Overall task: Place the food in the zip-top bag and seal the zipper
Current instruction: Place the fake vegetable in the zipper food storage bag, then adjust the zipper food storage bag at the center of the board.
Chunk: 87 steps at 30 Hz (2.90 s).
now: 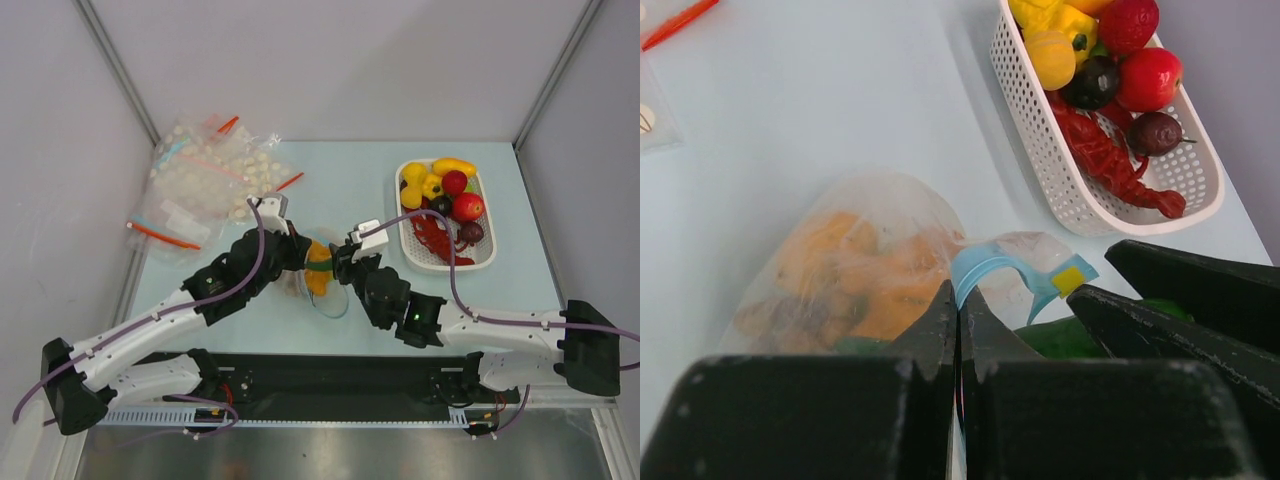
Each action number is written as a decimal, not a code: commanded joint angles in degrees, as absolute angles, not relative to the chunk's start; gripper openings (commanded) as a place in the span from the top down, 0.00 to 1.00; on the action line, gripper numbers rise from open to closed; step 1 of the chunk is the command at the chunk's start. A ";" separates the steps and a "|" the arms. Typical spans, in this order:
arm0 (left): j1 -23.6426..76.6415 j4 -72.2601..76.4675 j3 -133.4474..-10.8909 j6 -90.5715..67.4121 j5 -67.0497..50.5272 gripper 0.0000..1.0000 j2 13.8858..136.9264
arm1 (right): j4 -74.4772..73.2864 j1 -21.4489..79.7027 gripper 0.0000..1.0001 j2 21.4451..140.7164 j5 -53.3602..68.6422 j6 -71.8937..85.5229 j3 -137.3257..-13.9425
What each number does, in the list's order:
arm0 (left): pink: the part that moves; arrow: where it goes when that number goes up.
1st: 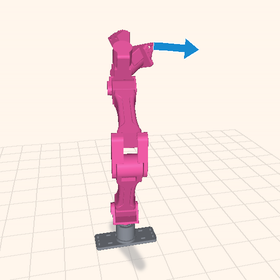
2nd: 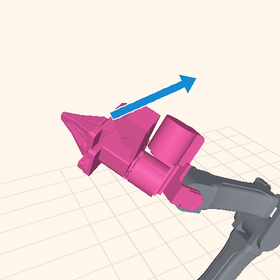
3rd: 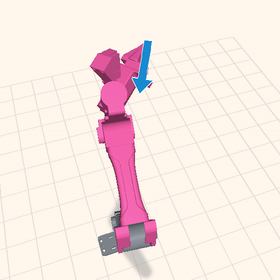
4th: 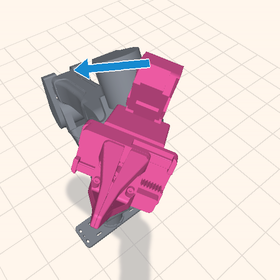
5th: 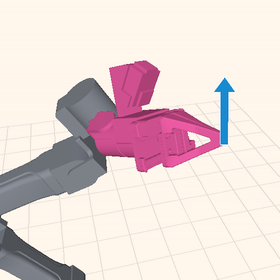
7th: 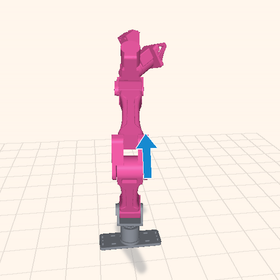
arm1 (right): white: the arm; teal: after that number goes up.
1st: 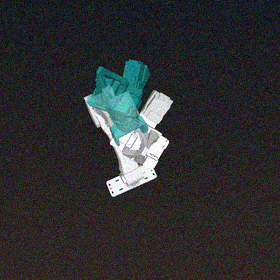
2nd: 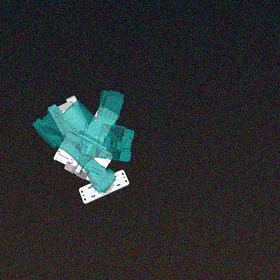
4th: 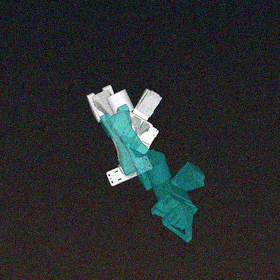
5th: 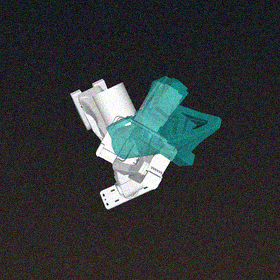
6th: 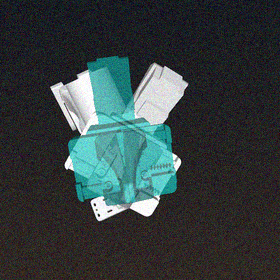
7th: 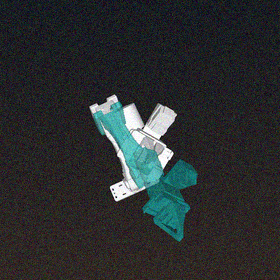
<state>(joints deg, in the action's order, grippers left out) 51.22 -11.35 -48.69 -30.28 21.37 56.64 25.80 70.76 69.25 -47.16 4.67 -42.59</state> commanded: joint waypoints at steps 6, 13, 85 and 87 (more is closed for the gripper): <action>50.98 -10.28 -51.59 -36.65 24.78 1.00 58.09 | 20.40 70.84 1.00 72.51 -50.10 16.69 -47.72; 50.98 -10.28 -51.59 -38.50 25.84 1.00 58.62 | 17.50 70.84 0.99 76.02 -48.43 22.75 -49.30; 51.77 -15.46 -61.51 -21.00 9.50 1.00 73.55 | 11.43 47.20 1.00 75.06 -12.57 34.28 -47.55; 51.77 -16.34 -62.75 -21.44 8.88 1.00 75.93 | 11.34 47.20 1.00 75.41 -11.61 33.75 -47.99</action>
<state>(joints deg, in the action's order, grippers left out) 51.48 -15.97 -59.09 -22.37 13.98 73.63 7.94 47.59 75.75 -14.72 33.08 -47.07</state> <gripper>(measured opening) 0.011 0.012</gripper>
